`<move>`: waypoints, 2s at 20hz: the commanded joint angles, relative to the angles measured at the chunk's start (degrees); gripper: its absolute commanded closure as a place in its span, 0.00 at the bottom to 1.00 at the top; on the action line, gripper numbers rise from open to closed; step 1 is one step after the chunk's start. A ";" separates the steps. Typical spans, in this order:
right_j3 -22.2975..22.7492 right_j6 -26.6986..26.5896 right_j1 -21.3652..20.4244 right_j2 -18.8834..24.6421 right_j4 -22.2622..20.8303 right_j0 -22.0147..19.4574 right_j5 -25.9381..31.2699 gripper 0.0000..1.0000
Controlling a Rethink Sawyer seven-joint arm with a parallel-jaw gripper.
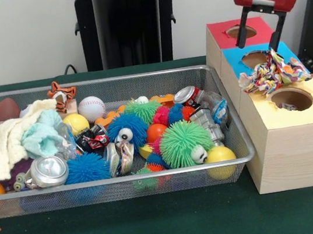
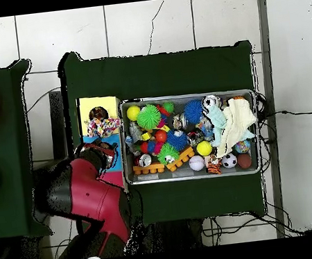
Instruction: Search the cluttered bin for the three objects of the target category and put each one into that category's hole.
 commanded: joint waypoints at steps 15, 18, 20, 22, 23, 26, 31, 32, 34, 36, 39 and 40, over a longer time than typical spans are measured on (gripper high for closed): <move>-5.14 15.51 6.02 8.40 2.13 -2.96 -4.58 0.00; -5.85 15.85 6.55 7.72 2.54 -2.44 -3.94 0.00; -5.96 15.95 6.63 7.60 2.64 -2.38 -3.62 0.00; -5.84 15.89 6.52 7.78 2.63 -2.54 -3.73 0.00; -5.84 15.88 6.50 7.84 2.63 -2.59 -3.77 0.00; -5.82 16.09 6.39 7.90 2.81 -2.69 -3.81 0.00; -6.46 16.70 6.36 7.25 3.42 -2.45 -2.86 0.00; -6.77 16.94 6.30 6.85 3.65 -2.30 -2.18 0.00; -7.45 17.42 6.45 5.91 4.11 -1.85 -0.94 0.00; -8.21 17.77 6.80 4.98 4.53 -1.54 0.15 0.00; -9.07 17.92 7.18 4.15 4.94 -1.41 1.14 0.00; -9.39 17.94 7.43 3.83 5.04 -1.36 1.39 0.00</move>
